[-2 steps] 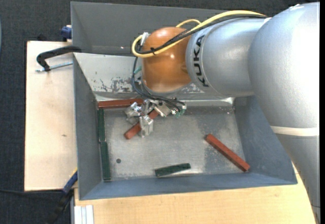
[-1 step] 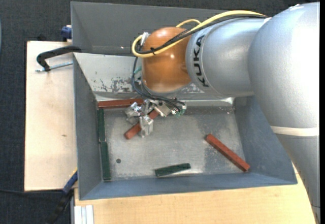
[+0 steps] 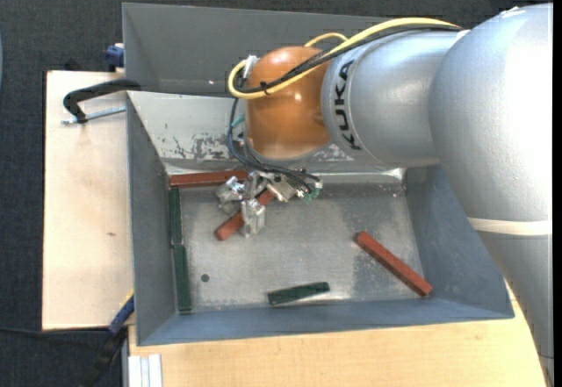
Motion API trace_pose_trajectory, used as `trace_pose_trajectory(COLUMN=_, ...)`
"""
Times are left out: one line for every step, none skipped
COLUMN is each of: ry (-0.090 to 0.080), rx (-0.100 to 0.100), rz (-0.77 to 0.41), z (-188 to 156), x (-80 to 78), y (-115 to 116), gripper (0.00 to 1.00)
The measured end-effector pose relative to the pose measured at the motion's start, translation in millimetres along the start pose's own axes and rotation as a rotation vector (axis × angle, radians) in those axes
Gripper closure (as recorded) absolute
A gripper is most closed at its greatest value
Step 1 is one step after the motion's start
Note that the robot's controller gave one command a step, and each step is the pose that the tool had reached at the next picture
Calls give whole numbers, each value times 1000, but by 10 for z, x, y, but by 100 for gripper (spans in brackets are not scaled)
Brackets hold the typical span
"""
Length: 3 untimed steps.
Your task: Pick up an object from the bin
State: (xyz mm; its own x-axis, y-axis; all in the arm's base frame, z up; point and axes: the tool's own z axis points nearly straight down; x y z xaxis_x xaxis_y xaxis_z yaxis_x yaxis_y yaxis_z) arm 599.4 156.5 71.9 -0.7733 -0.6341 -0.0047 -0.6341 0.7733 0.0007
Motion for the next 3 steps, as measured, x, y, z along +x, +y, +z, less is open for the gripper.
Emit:
trace_pose_trajectory(ry=3, rx=-2, rz=0, z=-55, x=8, y=7, gripper=100)
trace_pose_trajectory(ry=0, rx=0, rz=0, z=-178, x=-2, y=6, gripper=100)
trace_pose_trajectory(ry=-3, rx=2, rz=0, z=-259, x=-15, y=2, gripper=100)
